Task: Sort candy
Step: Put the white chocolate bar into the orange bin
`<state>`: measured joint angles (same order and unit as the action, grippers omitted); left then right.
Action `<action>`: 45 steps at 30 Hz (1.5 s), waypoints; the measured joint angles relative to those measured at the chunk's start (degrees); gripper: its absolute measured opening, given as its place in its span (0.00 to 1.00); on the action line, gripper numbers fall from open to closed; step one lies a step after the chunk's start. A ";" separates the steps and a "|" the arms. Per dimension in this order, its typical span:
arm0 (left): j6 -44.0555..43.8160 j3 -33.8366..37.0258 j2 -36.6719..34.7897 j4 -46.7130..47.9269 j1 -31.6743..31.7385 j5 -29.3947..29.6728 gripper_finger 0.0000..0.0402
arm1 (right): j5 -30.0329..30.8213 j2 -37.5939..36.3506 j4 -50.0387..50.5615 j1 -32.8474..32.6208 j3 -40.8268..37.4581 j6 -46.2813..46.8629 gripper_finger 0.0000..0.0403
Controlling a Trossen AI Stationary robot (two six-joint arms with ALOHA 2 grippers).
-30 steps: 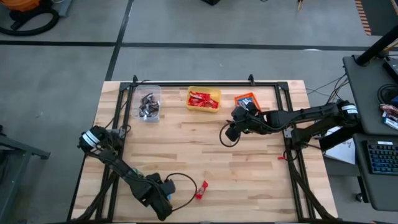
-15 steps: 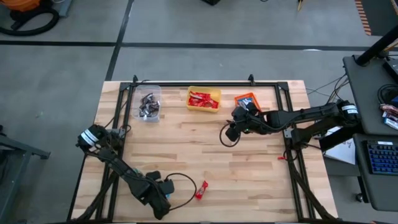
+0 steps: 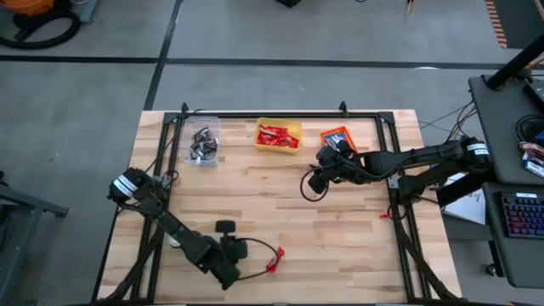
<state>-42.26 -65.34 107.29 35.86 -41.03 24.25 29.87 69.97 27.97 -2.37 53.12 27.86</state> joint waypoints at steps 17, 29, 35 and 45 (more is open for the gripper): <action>20.38 -0.07 -6.13 -0.77 5.28 10.71 0.13 | -2.59 0.57 -16.12 -5.50 -8.41 -2.20 0.41; 20.78 -0.11 -16.36 -9.57 13.38 23.66 0.12 | -22.17 11.67 -44.96 -5.67 -9.87 -13.75 0.41; 20.62 -0.20 -17.02 -20.88 15.77 26.39 0.12 | -22.82 18.85 -62.88 -5.64 -9.90 -15.19 0.41; 20.73 -0.20 -13.60 -24.28 16.45 30.60 0.12 | -25.39 22.43 -72.44 -5.62 -9.57 -12.97 0.41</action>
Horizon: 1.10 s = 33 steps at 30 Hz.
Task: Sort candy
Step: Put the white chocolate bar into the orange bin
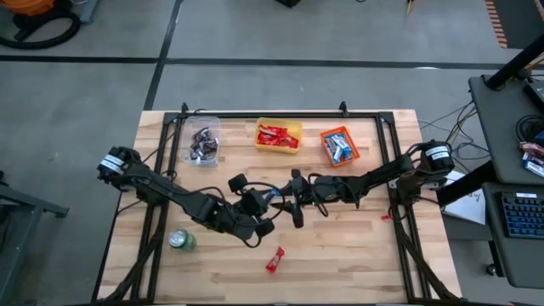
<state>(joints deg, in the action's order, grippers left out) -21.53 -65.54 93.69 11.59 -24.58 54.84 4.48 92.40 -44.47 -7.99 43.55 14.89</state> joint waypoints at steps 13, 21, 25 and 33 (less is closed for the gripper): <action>0.03 0.00 0.11 -4.37 0.04 0.22 0.12 | -0.42 -0.31 -1.57 0.00 0.20 -1.75 0.40; 0.01 0.00 0.11 -5.52 0.04 0.15 0.12 | -0.07 -0.31 -1.43 0.00 0.20 -3.52 0.16; 0.72 0.00 0.11 -5.16 0.00 0.10 0.17 | 0.00 -0.35 -0.81 0.09 0.20 -4.68 0.06; 3.65 -0.31 -2.88 0.30 -0.35 0.18 0.28 | 0.21 -4.78 13.75 3.10 0.20 -3.99 0.05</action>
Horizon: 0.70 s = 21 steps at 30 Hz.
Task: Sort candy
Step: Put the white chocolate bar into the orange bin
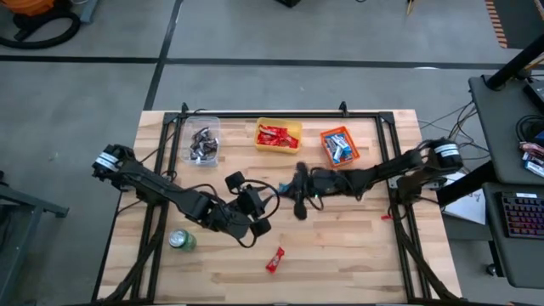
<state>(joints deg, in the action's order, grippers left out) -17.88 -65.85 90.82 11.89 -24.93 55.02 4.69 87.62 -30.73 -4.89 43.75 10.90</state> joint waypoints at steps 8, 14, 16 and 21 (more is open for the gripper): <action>-2.54 -0.01 -3.18 8.09 0.00 0.01 0.30 | 30.81 -14.42 39.26 8.69 0.00 6.96 0.05; -2.79 -0.01 -1.78 7.77 0.00 -0.05 0.30 | 29.42 -19.38 60.06 19.19 0.00 23.09 0.05; -2.79 -0.01 -1.26 7.77 0.02 -0.04 0.30 | 27.45 -19.23 60.49 21.66 -0.02 23.33 0.06; -3.69 -0.01 -1.04 7.66 0.02 -0.04 0.30 | 26.32 -18.33 59.02 25.00 -0.02 21.52 0.17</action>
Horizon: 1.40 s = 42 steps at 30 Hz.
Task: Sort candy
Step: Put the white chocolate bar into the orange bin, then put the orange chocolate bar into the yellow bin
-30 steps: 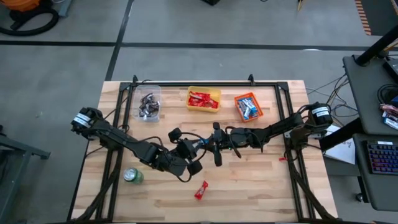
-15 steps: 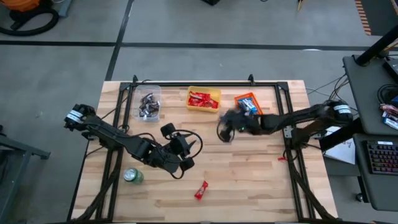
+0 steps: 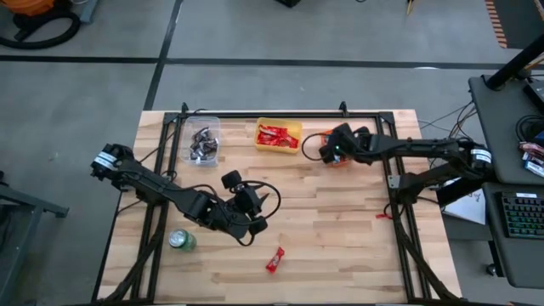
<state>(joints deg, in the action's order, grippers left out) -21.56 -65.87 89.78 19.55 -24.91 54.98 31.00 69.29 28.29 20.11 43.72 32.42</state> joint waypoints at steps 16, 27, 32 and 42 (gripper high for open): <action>-0.28 0.00 0.02 0.17 0.00 -12.08 0.30 | -12.72 0.14 -0.78 0.22 0.96 -3.33 0.40; -3.91 10.62 0.09 -14.06 -1.63 -32.04 0.30 | -19.47 0.14 -3.87 -13.51 0.98 -5.27 0.37; -8.19 15.28 0.12 -22.07 -2.80 -31.98 0.32 | -19.76 0.14 -5.14 -20.91 0.98 -5.58 0.37; -12.76 14.88 2.94 -22.65 -5.07 -30.50 0.41 | -20.90 6.21 -21.00 -40.98 0.98 -27.12 0.39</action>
<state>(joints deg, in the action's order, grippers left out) -34.32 -50.98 92.72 -3.10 -29.98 24.48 10.10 75.50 7.30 -20.86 44.71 5.30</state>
